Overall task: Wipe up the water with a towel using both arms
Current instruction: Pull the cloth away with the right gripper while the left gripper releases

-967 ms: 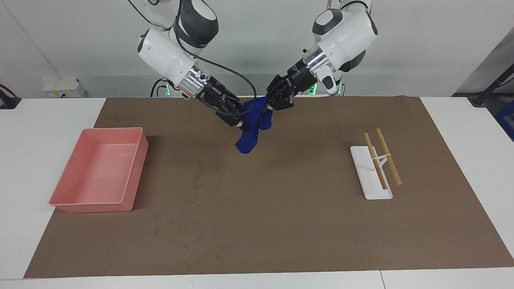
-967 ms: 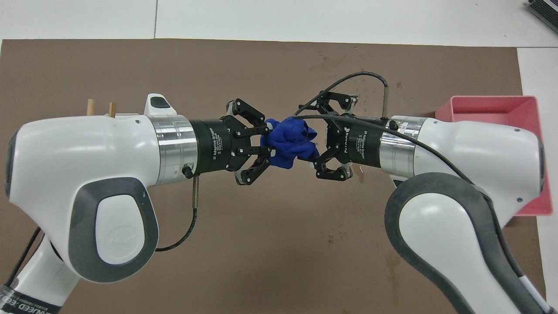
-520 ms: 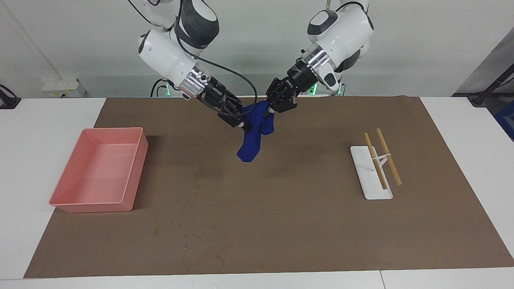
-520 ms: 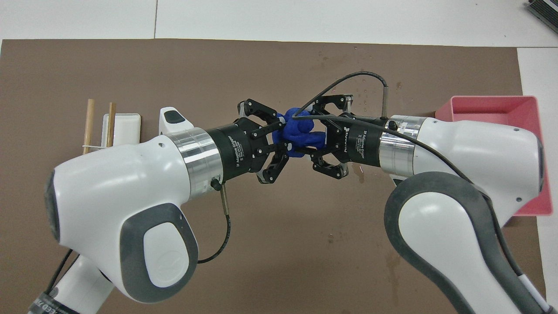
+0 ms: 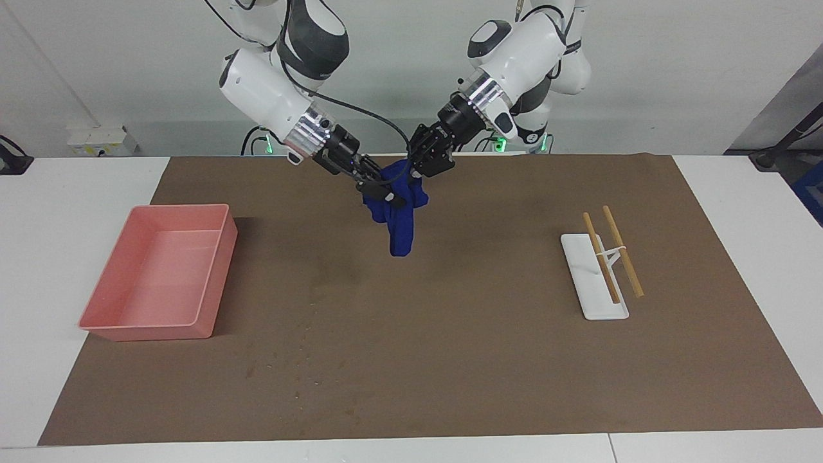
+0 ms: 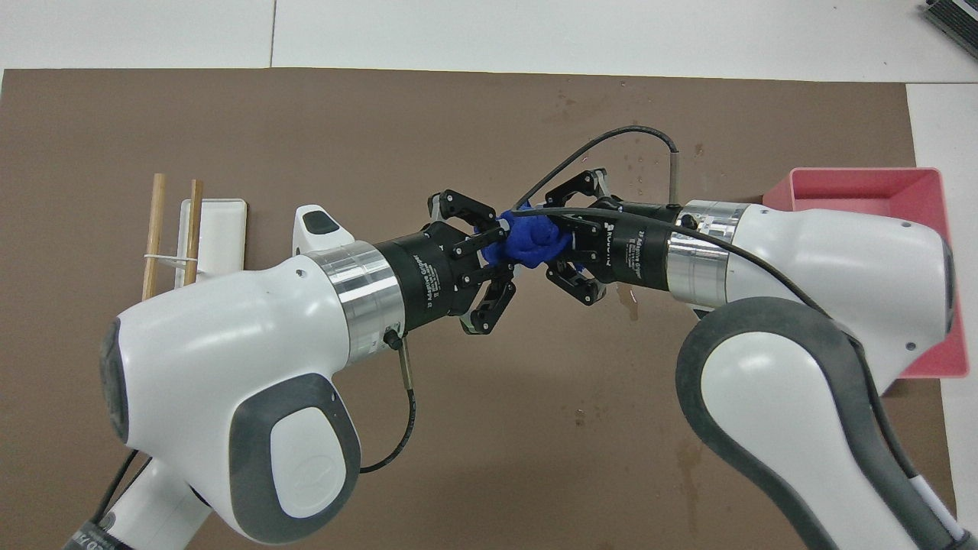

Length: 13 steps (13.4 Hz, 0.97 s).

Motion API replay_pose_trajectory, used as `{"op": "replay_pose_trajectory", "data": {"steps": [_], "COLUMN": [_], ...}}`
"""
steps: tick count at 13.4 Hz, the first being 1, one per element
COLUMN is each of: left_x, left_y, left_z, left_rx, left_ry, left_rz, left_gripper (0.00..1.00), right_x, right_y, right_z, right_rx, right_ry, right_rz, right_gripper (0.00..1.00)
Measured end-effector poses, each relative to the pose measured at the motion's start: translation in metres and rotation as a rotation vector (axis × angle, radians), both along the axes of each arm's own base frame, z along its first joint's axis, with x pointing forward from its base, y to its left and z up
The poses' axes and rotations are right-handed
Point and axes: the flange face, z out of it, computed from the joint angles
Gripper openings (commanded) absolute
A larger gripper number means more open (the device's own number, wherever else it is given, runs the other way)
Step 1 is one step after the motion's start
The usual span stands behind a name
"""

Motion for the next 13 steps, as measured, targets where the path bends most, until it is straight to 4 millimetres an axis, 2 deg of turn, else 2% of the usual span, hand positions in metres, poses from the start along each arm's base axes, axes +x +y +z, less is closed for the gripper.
{"op": "replay_pose_trajectory", "data": {"steps": [1,2,5,8,11,13], "left_x": [0.0,0.0,-0.002,0.006,0.032,0.043], "left_y": [0.0,0.0,-0.001,0.008,0.044,0.068], "left_z": [0.0,0.0,-0.002,-0.001,0.014,0.012], "left_rx": [0.0,0.0,0.004,0.088,0.325,0.487], "left_ry": [0.0,0.0,0.002,-0.053,-0.198,-0.284], "left_rz": [0.0,-0.001,-0.006,-0.036,-0.153,-0.302], "left_gripper": [0.88,1.0,1.0,1.0,1.0,1.0], "right_x": [0.0,0.0,-0.002,-0.012,-0.024,-0.023], "right_y": [0.0,0.0,0.001,0.009,0.006,-0.019], "right_z": [0.0,0.0,0.0,-0.006,-0.024,-0.034], "right_rx": [-0.001,-0.003,-0.034,-0.233,-0.449,-0.586], "right_ry": [-0.003,-0.007,-0.055,-0.162,-0.255,-0.331], "right_rz": [0.004,0.01,0.104,0.38,0.727,0.974], "right_gripper": [0.0,0.0,0.0,0.0,0.0,0.0]}}
